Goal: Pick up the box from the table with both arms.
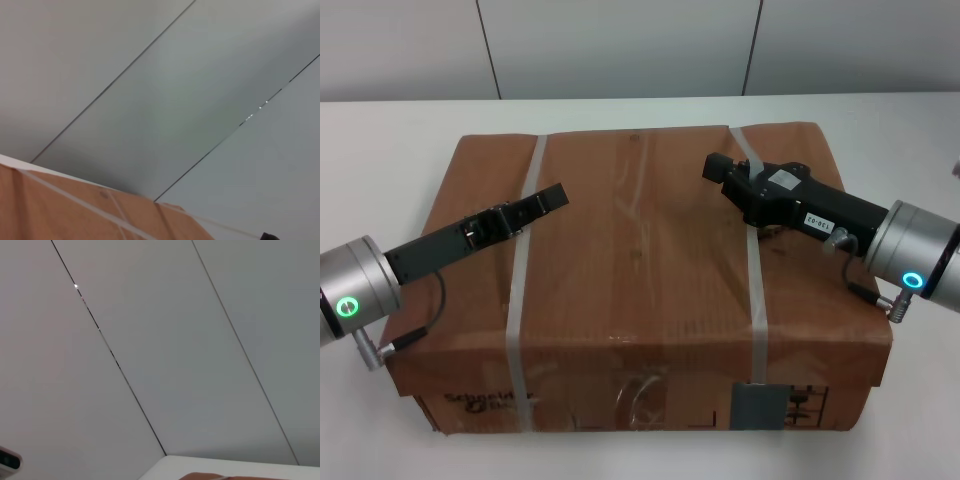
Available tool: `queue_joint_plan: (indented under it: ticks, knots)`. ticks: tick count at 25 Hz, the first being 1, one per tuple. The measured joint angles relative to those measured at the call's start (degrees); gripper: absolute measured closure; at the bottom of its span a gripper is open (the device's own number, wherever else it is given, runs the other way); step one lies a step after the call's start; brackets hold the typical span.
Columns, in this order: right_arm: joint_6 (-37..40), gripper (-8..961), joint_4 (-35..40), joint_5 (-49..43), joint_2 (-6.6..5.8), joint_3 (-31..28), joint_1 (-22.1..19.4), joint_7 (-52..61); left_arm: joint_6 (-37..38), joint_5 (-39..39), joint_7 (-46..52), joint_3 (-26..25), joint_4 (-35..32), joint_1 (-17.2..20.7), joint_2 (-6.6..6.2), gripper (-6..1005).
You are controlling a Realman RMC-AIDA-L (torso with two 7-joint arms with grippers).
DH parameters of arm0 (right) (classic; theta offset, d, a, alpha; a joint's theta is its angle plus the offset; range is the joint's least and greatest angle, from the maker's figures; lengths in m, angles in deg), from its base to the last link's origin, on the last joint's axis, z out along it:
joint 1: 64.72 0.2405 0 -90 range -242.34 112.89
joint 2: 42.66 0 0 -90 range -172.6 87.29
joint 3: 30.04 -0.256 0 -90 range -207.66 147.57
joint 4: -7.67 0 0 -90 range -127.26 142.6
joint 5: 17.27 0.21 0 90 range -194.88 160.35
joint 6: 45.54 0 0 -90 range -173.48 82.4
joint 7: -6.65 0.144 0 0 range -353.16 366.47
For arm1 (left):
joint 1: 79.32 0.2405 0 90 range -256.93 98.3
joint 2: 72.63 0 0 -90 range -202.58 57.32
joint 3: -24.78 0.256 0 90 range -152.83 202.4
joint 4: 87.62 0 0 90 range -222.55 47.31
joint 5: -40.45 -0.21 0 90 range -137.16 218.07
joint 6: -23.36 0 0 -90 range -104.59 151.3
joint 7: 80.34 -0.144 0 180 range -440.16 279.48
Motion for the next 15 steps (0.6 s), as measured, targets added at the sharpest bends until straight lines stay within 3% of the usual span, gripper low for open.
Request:
queue_joint_plan:
  ticks: [15]
  knots:
    - [0.0,930,0.0,0.0,0.0,0.0,0.1,0.0,-0.9,0.0,0.0,0.3,0.1,-0.1,0.09,905]
